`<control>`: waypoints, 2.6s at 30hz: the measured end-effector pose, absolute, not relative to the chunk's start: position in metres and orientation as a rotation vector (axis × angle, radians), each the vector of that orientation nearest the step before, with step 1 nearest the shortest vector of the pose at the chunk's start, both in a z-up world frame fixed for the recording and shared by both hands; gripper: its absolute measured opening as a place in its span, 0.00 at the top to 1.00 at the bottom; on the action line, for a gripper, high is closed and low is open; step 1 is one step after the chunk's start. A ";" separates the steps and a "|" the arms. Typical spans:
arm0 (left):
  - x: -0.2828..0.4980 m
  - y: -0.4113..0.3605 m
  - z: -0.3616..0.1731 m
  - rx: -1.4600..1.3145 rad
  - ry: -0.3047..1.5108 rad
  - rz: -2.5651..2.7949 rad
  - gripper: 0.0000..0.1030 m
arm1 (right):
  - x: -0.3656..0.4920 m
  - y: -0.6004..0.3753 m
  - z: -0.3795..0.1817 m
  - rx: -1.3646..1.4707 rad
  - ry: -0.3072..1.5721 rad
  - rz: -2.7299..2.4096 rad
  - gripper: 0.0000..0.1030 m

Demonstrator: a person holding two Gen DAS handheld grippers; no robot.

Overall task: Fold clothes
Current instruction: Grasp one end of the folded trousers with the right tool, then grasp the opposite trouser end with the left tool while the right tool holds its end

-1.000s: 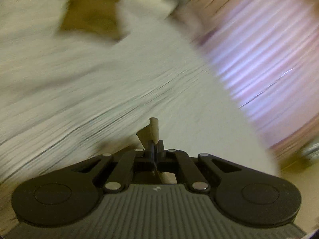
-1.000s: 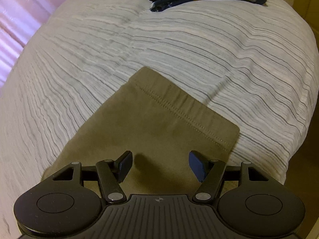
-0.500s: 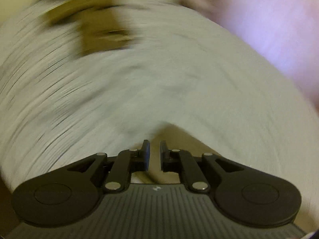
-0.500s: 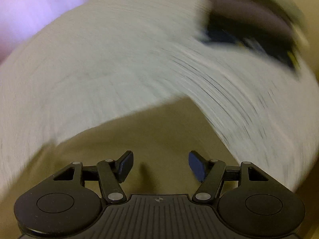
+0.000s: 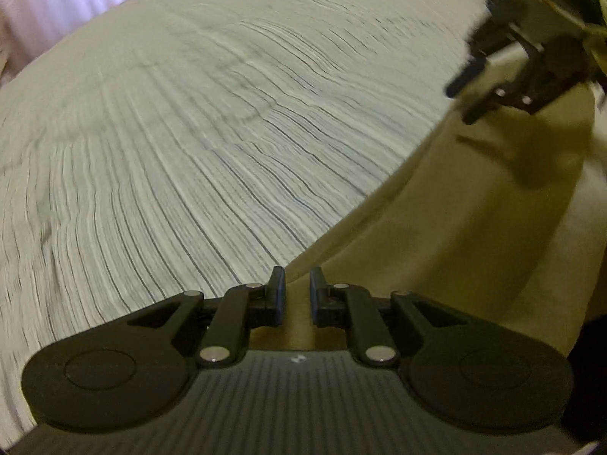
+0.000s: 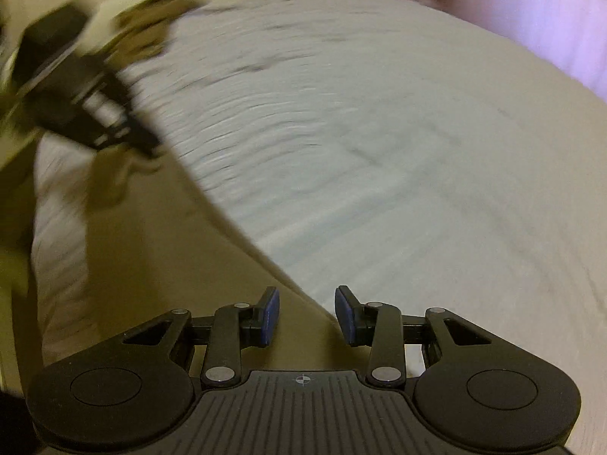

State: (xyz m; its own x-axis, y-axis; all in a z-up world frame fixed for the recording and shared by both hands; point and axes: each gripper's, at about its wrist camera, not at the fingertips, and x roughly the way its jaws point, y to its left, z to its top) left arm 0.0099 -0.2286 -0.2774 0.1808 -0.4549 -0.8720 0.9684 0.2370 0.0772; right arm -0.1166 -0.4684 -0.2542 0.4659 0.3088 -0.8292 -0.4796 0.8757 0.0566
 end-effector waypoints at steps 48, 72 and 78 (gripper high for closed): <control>0.001 -0.232 -0.313 0.873 0.662 -1.147 1.00 | -0.095 -0.433 -0.290 -0.487 0.991 0.580 1.00; 0.024 -0.017 -0.313 -0.566 1.078 -0.106 0.82 | -0.190 -0.406 -0.267 -0.103 1.001 0.335 0.56; 0.020 -0.017 -0.314 -0.589 1.086 -0.096 0.79 | -0.218 -0.365 -0.281 -0.311 0.988 0.468 0.56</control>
